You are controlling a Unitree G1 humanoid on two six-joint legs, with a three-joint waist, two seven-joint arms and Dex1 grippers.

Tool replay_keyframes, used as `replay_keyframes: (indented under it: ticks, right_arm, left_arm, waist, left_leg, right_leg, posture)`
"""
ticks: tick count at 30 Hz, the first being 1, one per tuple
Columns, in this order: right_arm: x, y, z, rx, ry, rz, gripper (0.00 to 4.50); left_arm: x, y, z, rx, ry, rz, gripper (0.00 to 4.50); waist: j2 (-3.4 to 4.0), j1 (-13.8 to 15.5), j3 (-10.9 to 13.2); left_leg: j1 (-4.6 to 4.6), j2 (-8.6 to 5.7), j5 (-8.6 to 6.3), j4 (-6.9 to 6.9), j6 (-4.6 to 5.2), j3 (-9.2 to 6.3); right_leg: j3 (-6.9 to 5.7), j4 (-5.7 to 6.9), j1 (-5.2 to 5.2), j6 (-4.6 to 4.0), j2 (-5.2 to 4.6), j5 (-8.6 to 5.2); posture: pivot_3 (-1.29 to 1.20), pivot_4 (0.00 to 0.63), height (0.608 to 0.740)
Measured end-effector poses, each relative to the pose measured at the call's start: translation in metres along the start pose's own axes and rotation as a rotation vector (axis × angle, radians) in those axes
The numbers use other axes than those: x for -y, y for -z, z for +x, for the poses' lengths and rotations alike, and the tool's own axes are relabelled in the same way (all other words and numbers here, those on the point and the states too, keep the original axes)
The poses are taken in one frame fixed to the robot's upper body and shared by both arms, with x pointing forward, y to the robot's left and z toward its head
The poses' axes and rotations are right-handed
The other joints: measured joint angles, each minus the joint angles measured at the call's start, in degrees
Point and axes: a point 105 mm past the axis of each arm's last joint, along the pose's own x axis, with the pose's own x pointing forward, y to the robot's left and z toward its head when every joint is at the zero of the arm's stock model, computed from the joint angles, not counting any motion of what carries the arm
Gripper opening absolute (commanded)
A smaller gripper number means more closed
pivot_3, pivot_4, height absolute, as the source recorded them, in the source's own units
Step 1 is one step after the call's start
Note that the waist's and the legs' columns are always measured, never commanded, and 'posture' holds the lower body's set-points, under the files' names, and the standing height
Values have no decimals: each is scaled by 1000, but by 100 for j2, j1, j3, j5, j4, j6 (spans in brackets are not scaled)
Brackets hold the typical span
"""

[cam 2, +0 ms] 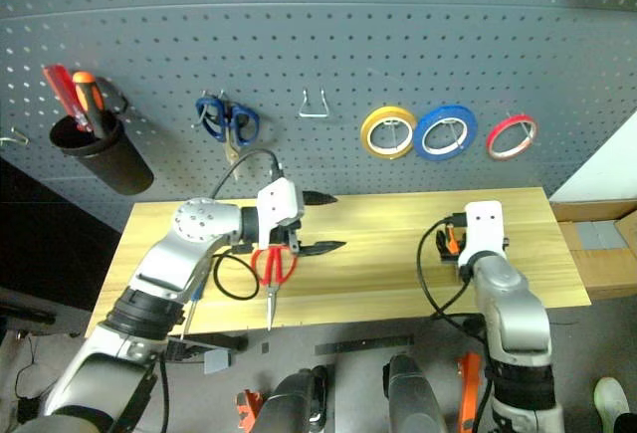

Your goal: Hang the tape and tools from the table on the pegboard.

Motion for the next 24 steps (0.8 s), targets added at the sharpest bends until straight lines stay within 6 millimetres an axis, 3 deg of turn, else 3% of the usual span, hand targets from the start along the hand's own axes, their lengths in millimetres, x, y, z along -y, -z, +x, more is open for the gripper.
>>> replay_keyframes:
  ticks: [6, 12, 22, 24]
  right_arm:
    - [1, 21, 39, -182, 47, 72, 4471]
    - [6, 33, 67, -251, 71, 92, 4471]
    - [16, 35, 87, -298, 85, 227, 4471]
    - [16, 36, 89, -307, 79, 246, 4089]
  left_arm:
    - [2, 2, 1, -3, 15, 9, 4250]
    - [5, 4, 1, -5, 22, 2, 4250]
    - [6, 5, 2, -11, 23, 1, 4250]
    - [8, 5, 2, -10, 24, 2, 4250]
  waist:
    - [0, -17, 0]
    - [0, -80, 0]
    - [-3, -89, -2]
    - [-5, -89, -4]
  left_leg:
    - [-10, 0, 1, -7, 2, 8]
    - [-38, -1, -2, -6, 6, 19]
    - [-39, -1, -2, 4, 9, 24]
    - [-38, -1, -2, 5, 9, 24]
  right_leg:
    - [7, 5, -18, 2, 0, 7]
    - [16, 10, -50, 3, -1, 9]
    - [22, 13, -47, 11, 0, 18]
    - [23, 13, -46, 11, 1, 21]
  posture:
    - [-175, 271, 740]
    - [-172, 272, 740]
    - [-160, 262, 740]
    - [-160, 262, 740]
